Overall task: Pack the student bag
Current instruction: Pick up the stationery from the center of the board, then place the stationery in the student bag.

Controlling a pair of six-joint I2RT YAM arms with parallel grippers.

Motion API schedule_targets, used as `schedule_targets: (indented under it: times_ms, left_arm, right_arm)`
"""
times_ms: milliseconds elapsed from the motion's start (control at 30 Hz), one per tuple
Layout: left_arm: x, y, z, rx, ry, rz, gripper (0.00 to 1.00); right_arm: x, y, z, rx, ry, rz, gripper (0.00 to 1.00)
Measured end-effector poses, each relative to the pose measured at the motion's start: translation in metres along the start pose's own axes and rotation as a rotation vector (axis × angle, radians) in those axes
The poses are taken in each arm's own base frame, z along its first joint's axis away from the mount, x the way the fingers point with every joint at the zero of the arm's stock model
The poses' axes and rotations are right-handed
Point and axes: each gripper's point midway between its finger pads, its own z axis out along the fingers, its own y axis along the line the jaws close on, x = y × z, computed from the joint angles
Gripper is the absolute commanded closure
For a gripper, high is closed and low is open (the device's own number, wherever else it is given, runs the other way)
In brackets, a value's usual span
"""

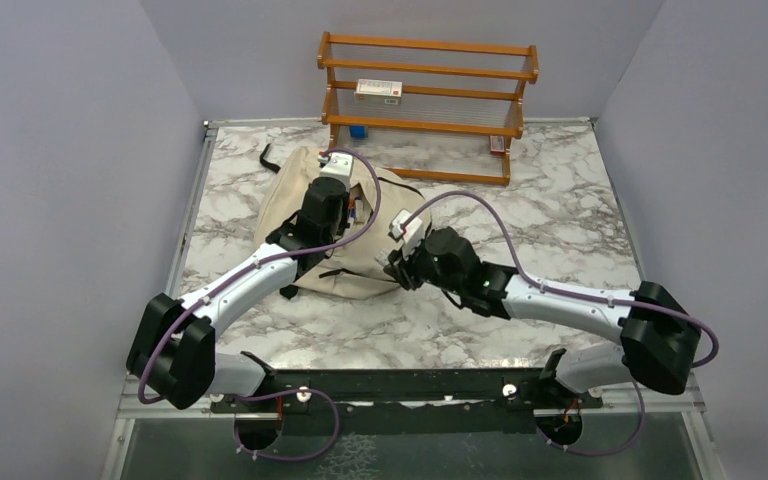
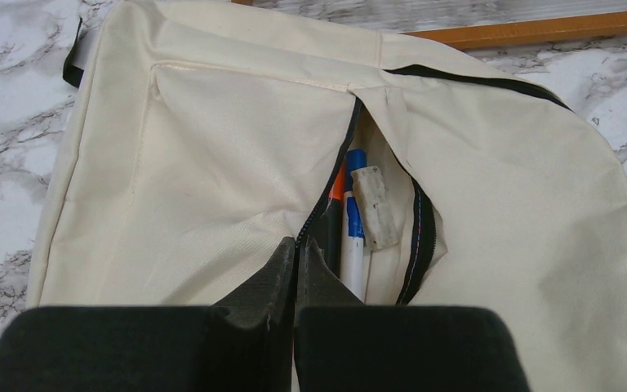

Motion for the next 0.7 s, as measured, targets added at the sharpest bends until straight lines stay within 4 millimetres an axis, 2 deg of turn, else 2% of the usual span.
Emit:
schedule_targets:
  times_ms: [433, 567, 700]
  left_arm:
    - [-0.001, 0.0, -0.001, 0.003, -0.002, -0.002, 1.0]
    - [-0.001, -0.001, -0.001, 0.004, -0.003, -0.004, 1.0]
    - [-0.001, -0.001, -0.001, 0.004, -0.003, -0.005, 1.0]
  right_arm:
    - [-0.045, -0.067, 0.054, 0.001, -0.096, 0.176, 0.7]
    - [-0.045, -0.082, 0.074, -0.015, -0.094, 0.204, 0.7]
    - [-0.034, -0.082, 0.095, -0.051, -0.061, 0.215, 0.7]
